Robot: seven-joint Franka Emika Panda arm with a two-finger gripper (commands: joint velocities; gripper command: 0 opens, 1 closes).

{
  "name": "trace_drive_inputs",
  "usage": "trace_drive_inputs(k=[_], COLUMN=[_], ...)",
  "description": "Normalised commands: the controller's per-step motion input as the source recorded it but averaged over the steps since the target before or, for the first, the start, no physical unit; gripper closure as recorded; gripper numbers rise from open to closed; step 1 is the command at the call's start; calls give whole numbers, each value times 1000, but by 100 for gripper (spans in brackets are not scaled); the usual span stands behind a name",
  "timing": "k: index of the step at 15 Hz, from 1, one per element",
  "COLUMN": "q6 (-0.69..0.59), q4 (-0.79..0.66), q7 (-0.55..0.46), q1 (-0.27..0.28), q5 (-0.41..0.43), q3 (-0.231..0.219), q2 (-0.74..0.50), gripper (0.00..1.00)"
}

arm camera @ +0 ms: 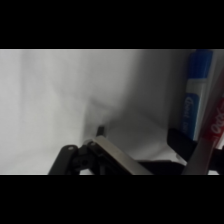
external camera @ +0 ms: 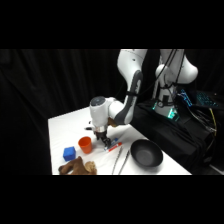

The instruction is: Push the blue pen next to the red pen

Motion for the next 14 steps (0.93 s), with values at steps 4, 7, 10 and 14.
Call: trace_drive_inputs(k=[4, 7, 10, 14], q6=[-360, -523, -534, -519], q4=[-245, -370, -296, -3], q7=[362, 262, 167, 115], q1=[198, 24, -89, -169], q5=[-107, -28, 39, 131], q3=[-69, -2, 83, 129], q2=[-449, -782, -867, -598], gripper=[0, 0, 0, 0])
